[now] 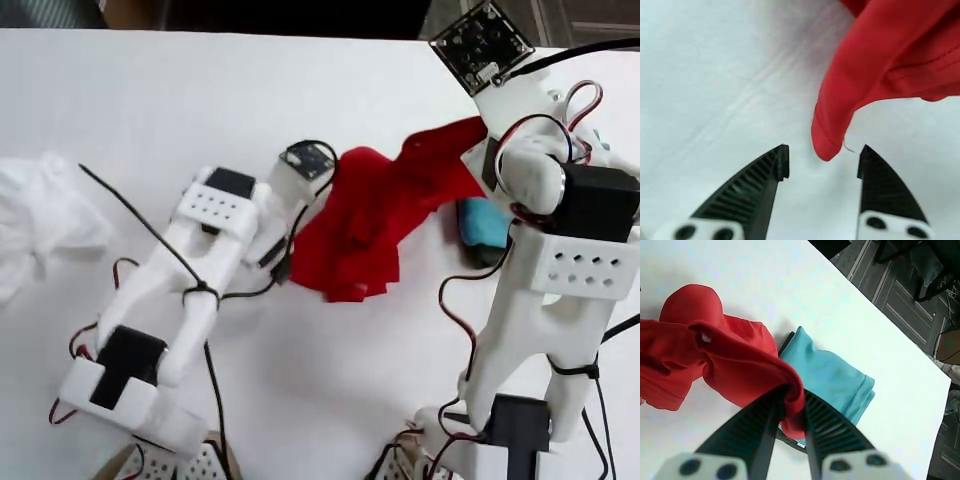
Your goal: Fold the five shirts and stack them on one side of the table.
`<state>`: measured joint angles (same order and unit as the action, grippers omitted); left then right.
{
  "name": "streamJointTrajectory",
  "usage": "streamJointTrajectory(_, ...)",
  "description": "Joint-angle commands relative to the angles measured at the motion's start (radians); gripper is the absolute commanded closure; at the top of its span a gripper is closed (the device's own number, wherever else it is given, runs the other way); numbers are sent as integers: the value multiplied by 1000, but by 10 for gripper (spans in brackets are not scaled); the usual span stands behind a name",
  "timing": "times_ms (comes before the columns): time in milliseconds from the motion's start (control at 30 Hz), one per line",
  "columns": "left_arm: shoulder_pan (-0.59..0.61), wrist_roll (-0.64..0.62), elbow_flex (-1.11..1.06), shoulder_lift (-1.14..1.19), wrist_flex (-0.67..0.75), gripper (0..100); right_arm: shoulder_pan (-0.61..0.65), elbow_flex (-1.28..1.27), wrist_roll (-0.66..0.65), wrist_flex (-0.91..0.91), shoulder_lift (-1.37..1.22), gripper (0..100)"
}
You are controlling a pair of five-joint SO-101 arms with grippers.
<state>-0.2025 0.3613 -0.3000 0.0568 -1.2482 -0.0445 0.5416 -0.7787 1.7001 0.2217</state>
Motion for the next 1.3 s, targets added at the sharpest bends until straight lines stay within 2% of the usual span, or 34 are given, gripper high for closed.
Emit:
streamJointTrajectory(0, 2, 2, 39, -3, 37, 744, -4, 3, -3, -1, 33, 978)
streamJointTrajectory(167, 2, 2, 25, -2, 49, 744, -7, 3, -5, -1, 33, 978)
streamJointTrajectory(400, 0, 2, -79, -2, 201, 747, -2, 3, 0, -1, 33, 978)
streamJointTrajectory(667, -9, 3, -82, -2, 206, 931, -2, 3, 2, -1, 33, 978)
streamJointTrajectory(900, -63, 2, -87, -2, 201, 916, -7, 3, 2, -1, 35, 978)
streamJointTrajectory(1267, -61, 2, -87, 23, 206, 916, -10, 3, -5, -1, 42, 978)
